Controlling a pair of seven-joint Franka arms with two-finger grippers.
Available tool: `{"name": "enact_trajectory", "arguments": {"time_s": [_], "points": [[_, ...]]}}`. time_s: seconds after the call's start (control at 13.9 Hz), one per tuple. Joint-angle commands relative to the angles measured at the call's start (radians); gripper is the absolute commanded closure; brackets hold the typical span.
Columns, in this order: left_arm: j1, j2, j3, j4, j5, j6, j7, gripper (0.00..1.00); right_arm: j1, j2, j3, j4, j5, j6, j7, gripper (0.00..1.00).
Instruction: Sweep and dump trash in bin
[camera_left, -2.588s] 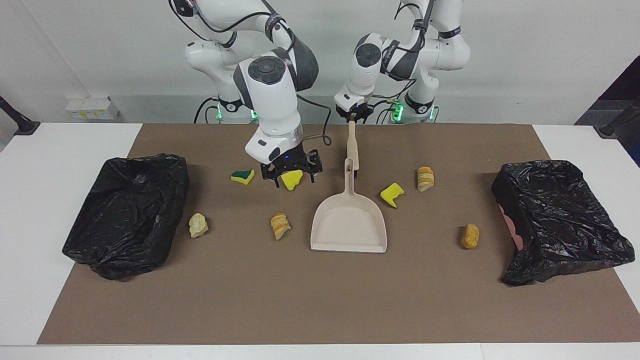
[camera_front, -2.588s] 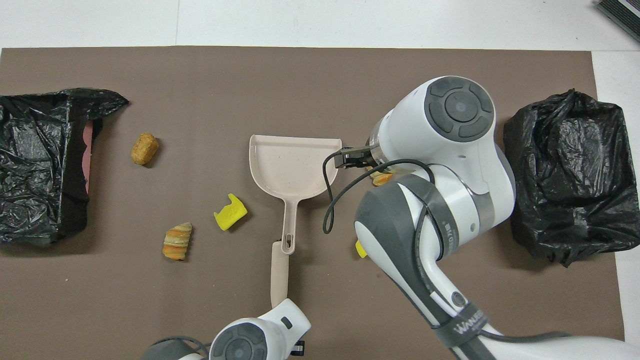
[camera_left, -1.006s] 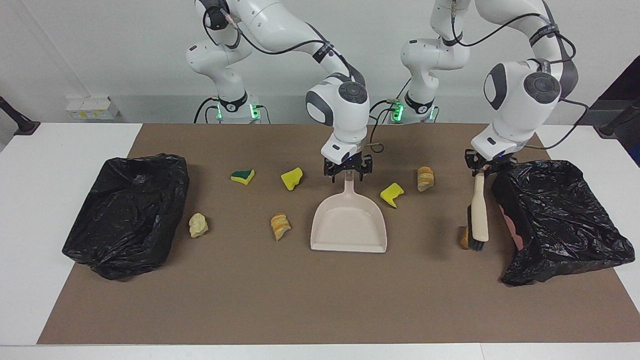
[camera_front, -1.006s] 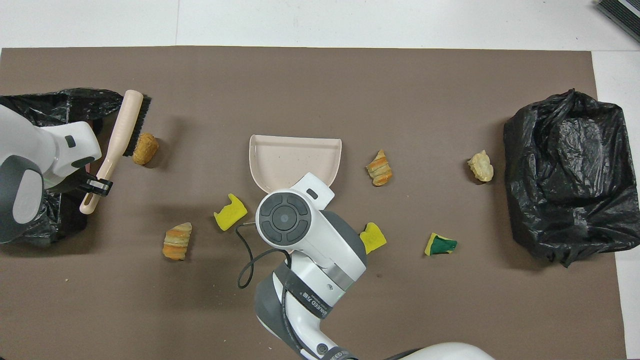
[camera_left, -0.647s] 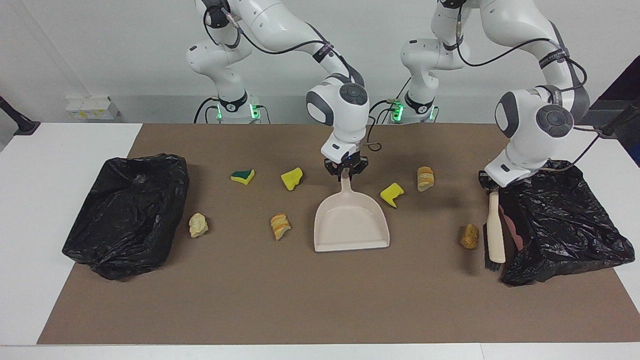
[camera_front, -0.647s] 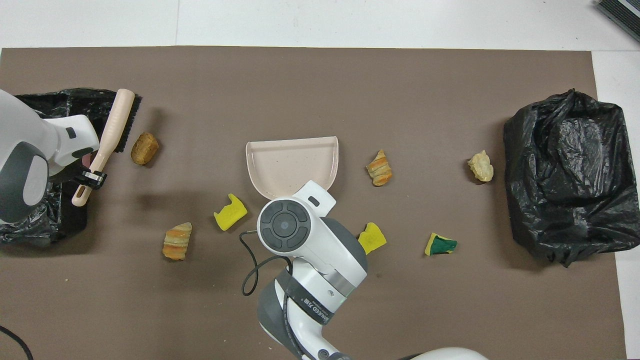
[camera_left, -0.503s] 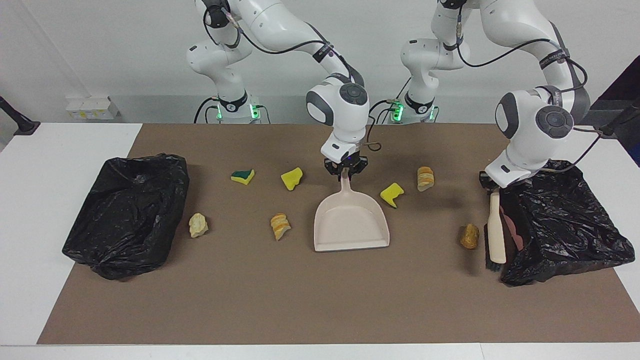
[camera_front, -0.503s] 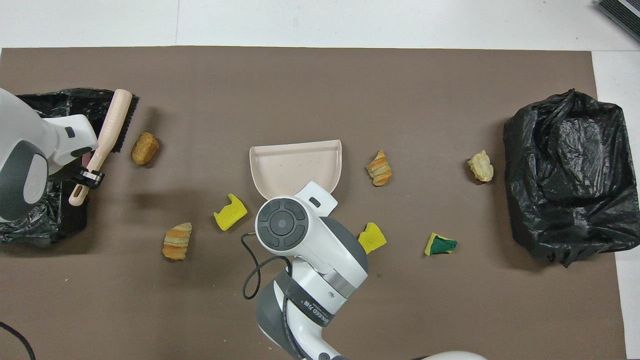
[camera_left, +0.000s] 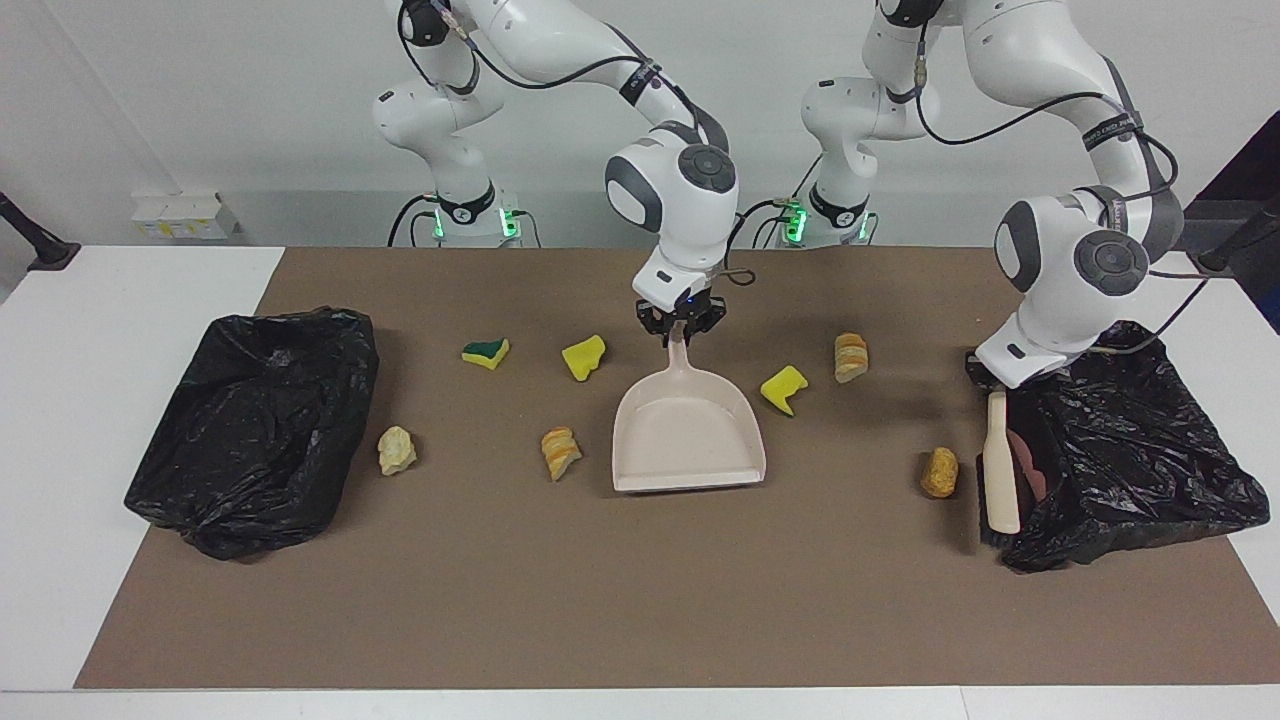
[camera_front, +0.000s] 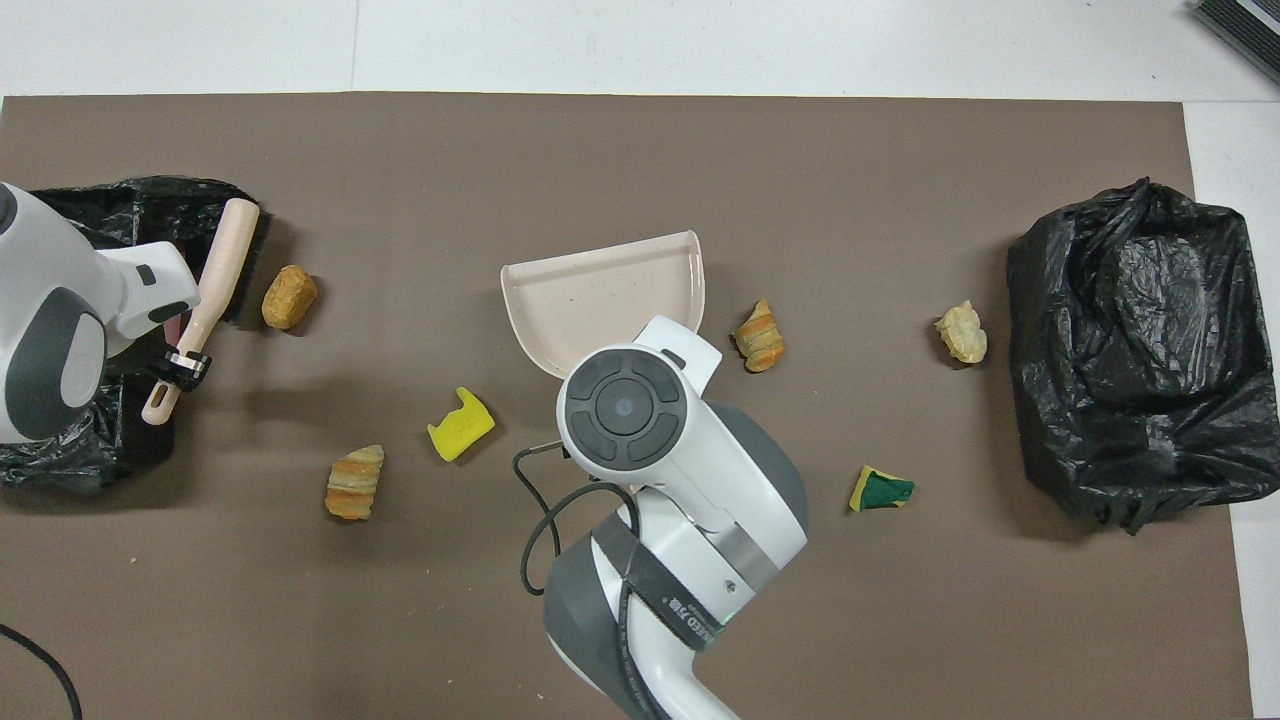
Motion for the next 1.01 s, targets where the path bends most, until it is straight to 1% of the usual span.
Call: {"name": "enact_trajectory", "arguments": {"time_s": [0.0,0.07,0.14,0.29,0.43,0.5,0.58,0.72,0.86,0.93], "points": [[-0.024,-0.086,-0.012,-0.124,0.019,0.023,-0.079,1.00,-0.004,-0.009,0.006,-0.012,0.024,-0.003,-0.232,1.00],[-0.040,-0.095,-0.018,-0.144,0.011,0.021,-0.087,1.00,-0.013,-0.009,0.006,-0.014,0.023,-0.012,-0.278,1.00],[-0.044,-0.100,-0.033,-0.146,0.008,0.014,-0.087,1.00,-0.033,-0.009,0.006,-0.014,0.021,-0.034,-0.371,1.00],[-0.046,-0.108,-0.095,-0.153,0.006,0.003,-0.087,1.00,-0.054,-0.009,0.003,-0.015,0.015,-0.075,-0.647,1.00],[-0.046,-0.124,-0.145,-0.172,0.005,-0.019,-0.087,1.00,-0.080,-0.011,0.003,-0.023,0.000,-0.092,-0.758,1.00],[-0.046,-0.129,-0.167,-0.180,-0.007,-0.031,-0.088,1.00,-0.088,-0.011,0.001,-0.025,-0.005,-0.108,-0.851,1.00],[-0.046,-0.134,-0.191,-0.178,-0.024,-0.051,-0.090,1.00,-0.105,-0.009,0.001,-0.026,-0.025,-0.118,-0.956,1.00],[-0.046,-0.129,-0.221,-0.151,-0.053,-0.123,-0.090,1.00,-0.126,-0.012,0.001,-0.044,-0.060,-0.120,-1.071,1.00],[-0.044,-0.135,-0.225,-0.117,-0.069,-0.170,-0.090,1.00,-0.134,-0.021,0.003,-0.049,-0.127,-0.167,-1.200,1.00],[-0.040,-0.151,-0.225,-0.111,-0.070,-0.190,-0.091,1.00,-0.133,-0.028,0.003,-0.058,-0.135,-0.183,-1.237,1.00]]}}
